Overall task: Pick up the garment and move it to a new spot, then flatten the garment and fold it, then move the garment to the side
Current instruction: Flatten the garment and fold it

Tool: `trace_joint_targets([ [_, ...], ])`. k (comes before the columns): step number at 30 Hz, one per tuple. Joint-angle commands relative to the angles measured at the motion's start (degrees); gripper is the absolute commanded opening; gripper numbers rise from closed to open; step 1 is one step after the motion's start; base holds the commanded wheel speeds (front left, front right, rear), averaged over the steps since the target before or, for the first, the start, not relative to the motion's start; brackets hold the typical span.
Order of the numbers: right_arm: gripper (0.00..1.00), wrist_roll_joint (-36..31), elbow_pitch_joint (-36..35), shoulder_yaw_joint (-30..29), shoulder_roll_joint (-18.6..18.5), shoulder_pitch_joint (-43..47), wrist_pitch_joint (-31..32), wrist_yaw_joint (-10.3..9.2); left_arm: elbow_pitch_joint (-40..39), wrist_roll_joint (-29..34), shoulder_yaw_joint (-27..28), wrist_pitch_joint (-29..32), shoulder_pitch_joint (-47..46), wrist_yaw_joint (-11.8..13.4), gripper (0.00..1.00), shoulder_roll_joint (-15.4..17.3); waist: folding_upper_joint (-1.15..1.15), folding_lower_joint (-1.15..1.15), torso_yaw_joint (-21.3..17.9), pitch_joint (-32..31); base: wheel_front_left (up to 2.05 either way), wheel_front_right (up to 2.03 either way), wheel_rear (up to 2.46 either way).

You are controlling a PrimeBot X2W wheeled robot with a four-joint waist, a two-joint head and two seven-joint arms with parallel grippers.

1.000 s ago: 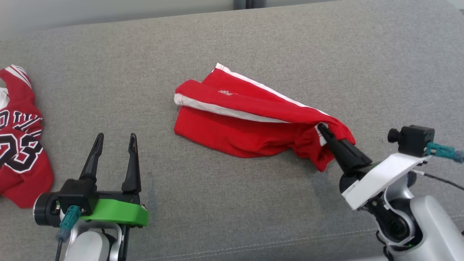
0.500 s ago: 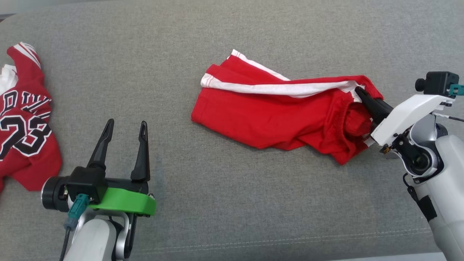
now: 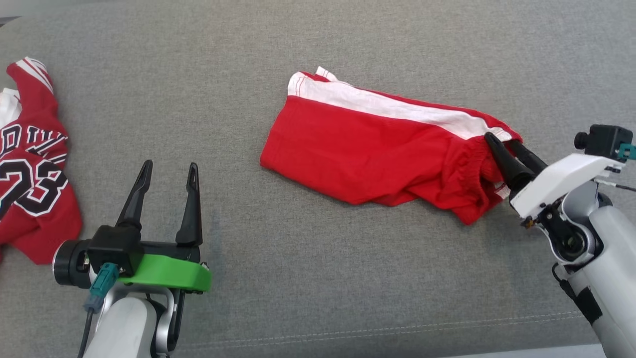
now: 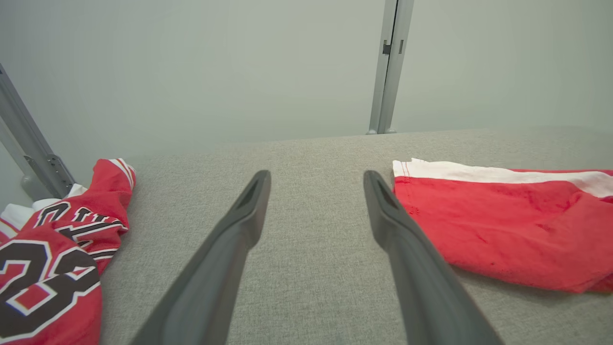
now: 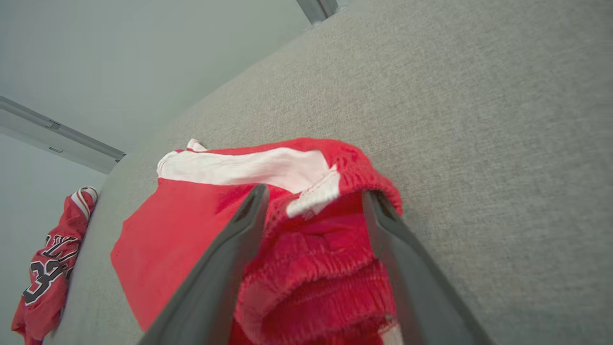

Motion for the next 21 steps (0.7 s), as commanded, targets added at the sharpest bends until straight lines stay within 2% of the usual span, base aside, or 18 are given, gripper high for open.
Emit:
trace_joint_targets([
  [1,1.00,0.5,-1.2,0.4,-0.6,1.6,-1.3,0.02,-0.1,0.4,0.4,0.0,0.2,0.3,1.00,0.4,0.00,0.00,-0.8,-0.8,0.00,0.00,0.00],
  [8,1.00,1.0,-7.2,-0.1,-1.3,8.4,-8.7,0.02,-0.1,0.5,0.8,0.0,1.4,1.0,1.00,0.8,0.00,0.00,-2.4,-2.7,0.00,0.00,0.00],
  [12,1.00,-2.2,-10.2,-2.1,-0.3,11.9,-14.1,0.02,-0.4,0.5,1.2,0.0,2.4,1.5,1.00,1.1,0.00,0.00,-3.2,-4.3,0.00,0.00,0.00],
  [15,1.00,-7.1,-12.4,-4.1,0.8,13.8,-17.1,0.02,-0.7,0.2,1.7,0.0,3.2,2.0,1.00,1.5,0.00,0.00,-3.6,-5.6,0.00,0.00,0.00],
  [21,1.00,-20.4,-17.0,-8.2,5.5,16.9,-18.9,0.02,-1.5,0.1,2.1,0.4,4.8,3.0,1.00,2.2,0.00,0.00,-3.8,-8.1,0.00,0.00,0.00],
])
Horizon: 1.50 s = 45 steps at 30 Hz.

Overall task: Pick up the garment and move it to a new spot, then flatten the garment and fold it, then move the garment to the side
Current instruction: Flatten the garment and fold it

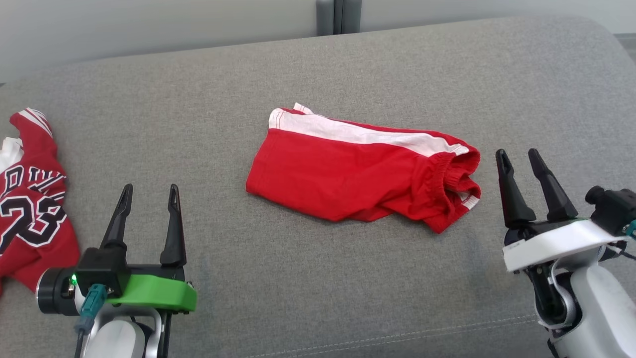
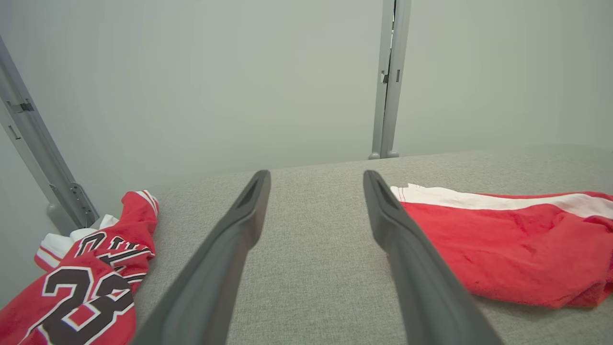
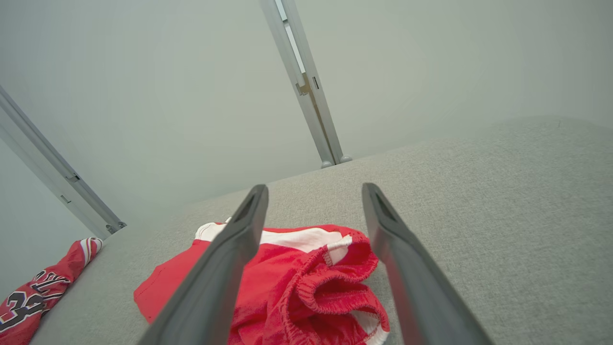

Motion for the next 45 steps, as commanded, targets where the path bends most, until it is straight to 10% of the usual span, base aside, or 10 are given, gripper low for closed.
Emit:
trace_joint_targets([
  [1,1.00,-3.1,-1.2,-0.9,1.3,1.8,-0.4,0.02,-0.2,-0.2,0.1,0.2,0.9,0.4,1.00,0.5,0.00,0.00,-0.1,-1.6,0.00,0.00,0.00],
  [12,1.00,-22.2,-11.3,-6.1,10.5,13.5,2.7,0.02,-1.4,-0.8,-0.6,1.1,4.4,1.5,1.00,0.6,0.00,0.00,0.7,-5.4,0.00,0.00,0.00],
  [35,1.00,-27.3,-15.0,-6.9,11.9,14.3,6.0,0.01,-2.2,0.6,-3.5,3.0,1.0,0.9,1.00,1.2,0.00,0.00,0.3,-2.6,0.00,0.00,0.00],
  [45,1.00,-23.7,-14.6,-6.1,9.7,10.9,9.2,0.01,1.0,-1.7,-9.1,12.5,-9.3,-6.2,1.00,0.1,0.00,0.00,-0.6,4.2,0.00,0.00,0.00],
])
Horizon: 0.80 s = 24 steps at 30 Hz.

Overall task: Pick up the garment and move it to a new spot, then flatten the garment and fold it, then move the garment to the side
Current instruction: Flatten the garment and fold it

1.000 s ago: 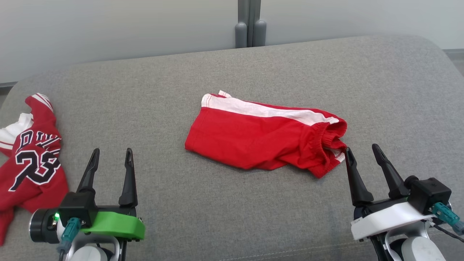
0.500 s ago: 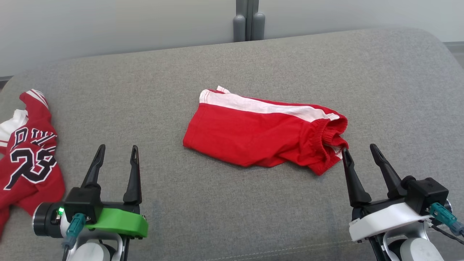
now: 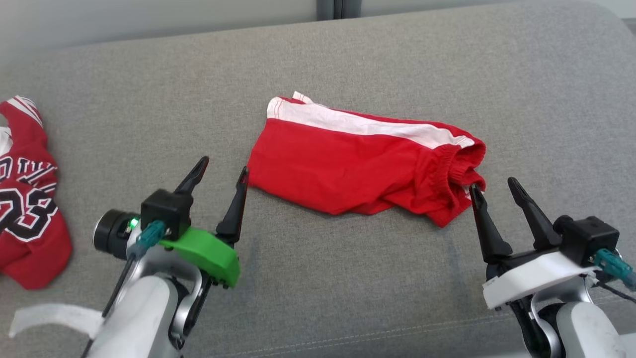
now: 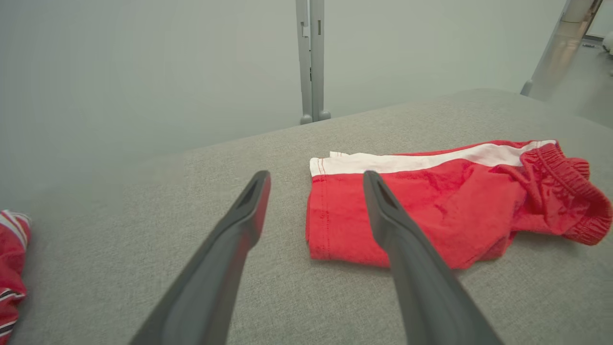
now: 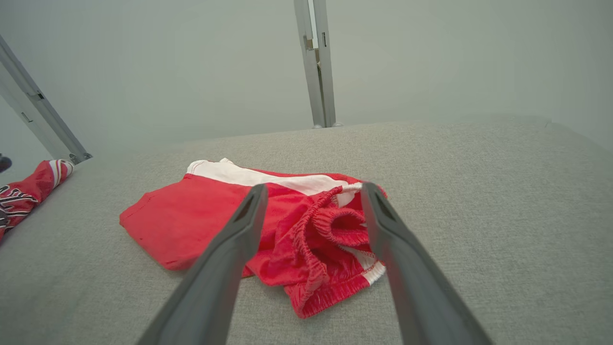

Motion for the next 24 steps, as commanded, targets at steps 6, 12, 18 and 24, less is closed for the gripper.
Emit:
trace_joint_targets([
  [6,1.00,7.6,2.3,1.6,-3.5,-6.6,3.4,0.02,4.7,-4.6,-1.4,9.1,-10.1,-4.8,1.00,-1.4,0.00,0.00,-1.7,8.3,0.00,0.00,0.00],
  [12,1.00,13.3,4.4,2.5,-6.8,-13.1,6.4,0.01,11.2,-9.3,-3.0,15.6,-20.6,-7.5,1.00,-3.6,0.00,0.00,-1.5,13.9,0.00,0.00,0.00],
  [18,1.00,16.7,5.4,3.0,-8.2,-17.1,8.5,0.01,18.6,-13.0,-5.0,17.8,-29.9,-8.3,1.00,-4.9,0.00,0.00,-1.2,18.2,0.00,0.00,0.00],
  [24,1.00,19.3,5.1,4.2,-8.0,-18.8,8.7,0.01,25.2,-17.2,-6.5,17.0,-36.4,-8.4,1.00,-5.3,0.00,0.00,-1.7,20.8,0.00,0.00,0.00],
])
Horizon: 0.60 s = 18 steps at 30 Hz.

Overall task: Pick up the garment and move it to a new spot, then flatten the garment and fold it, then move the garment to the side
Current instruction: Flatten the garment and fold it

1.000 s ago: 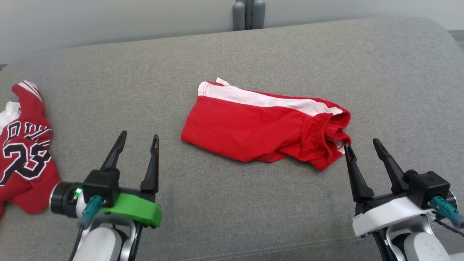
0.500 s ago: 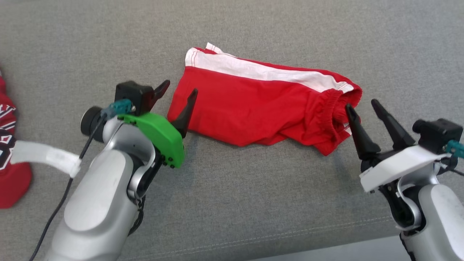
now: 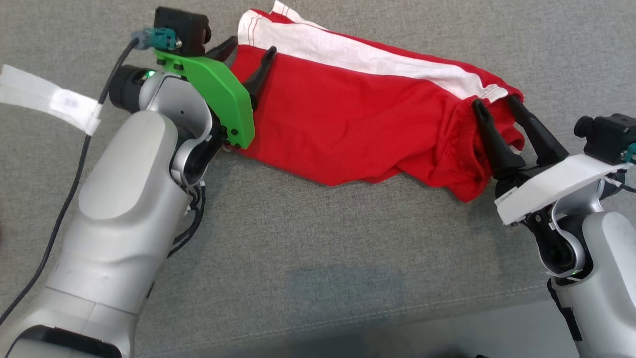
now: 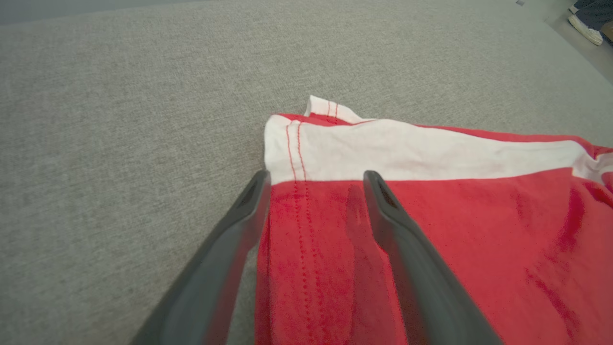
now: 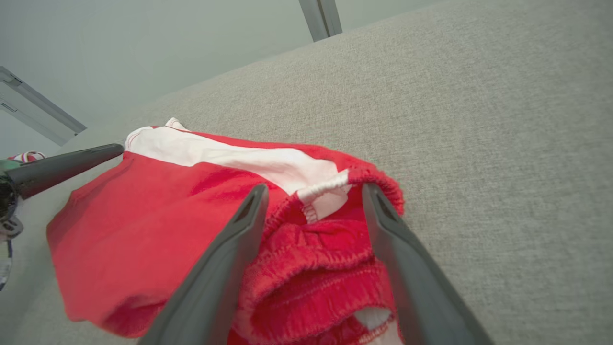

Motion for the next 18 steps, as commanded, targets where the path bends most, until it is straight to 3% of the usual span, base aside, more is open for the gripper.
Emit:
trace_joint_targets([
  [1,1.00,0.5,-0.3,0.1,0.1,-0.8,-0.5,0.02,1.1,-1.4,-0.3,-0.6,-1.7,-0.2,1.00,0.1,0.00,-0.01,-0.5,2.0,0.00,0.00,0.00],
  [10,1.00,3.0,-1.6,1.5,0.1,-2.7,-1.9,0.02,6.6,-6.4,-3.0,-4.6,-6.9,-0.3,1.00,1.3,0.00,-0.01,-1.7,3.9,0.00,0.00,0.00],
  [11,0.69,2.8,-1.8,1.4,0.0,-2.8,-2.6,0.02,7.0,-6.9,-3.5,-4.9,-7.3,-0.2,1.00,1.4,0.00,-0.01,-1.8,4.0,0.00,0.00,0.00],
  [12,0.32,2.9,-2.1,1.3,0.0,-2.9,-3.4,0.02,7.2,-7.5,-4.0,-5.4,-7.6,-0.2,0.92,1.4,0.00,-0.01,-1.8,4.0,0.00,0.00,0.00],
  [13,0.00,3.1,-2.0,1.4,0.0,-2.9,-3.6,0.02,7.2,-7.9,-4.6,-5.9,-7.9,-0.2,0.28,1.5,0.00,-0.01,-1.8,4.0,0.00,0.00,0.00],
  [14,0.00,3.3,-1.9,1.5,0.0,-2.8,-4.0,0.02,7.2,-8.7,-5.2,-5.8,-7.8,-0.2,0.00,1.5,0.00,-0.01,-1.8,4.0,0.00,0.00,0.00],
  [18,0.00,3.8,-2.6,1.0,-0.2,-2.4,-5.4,0.02,5.7,-9.2,-6.8,-8.0,-8.2,-0.2,0.00,2.8,0.00,-0.01,-1.4,3.2,0.00,0.00,0.00],
])
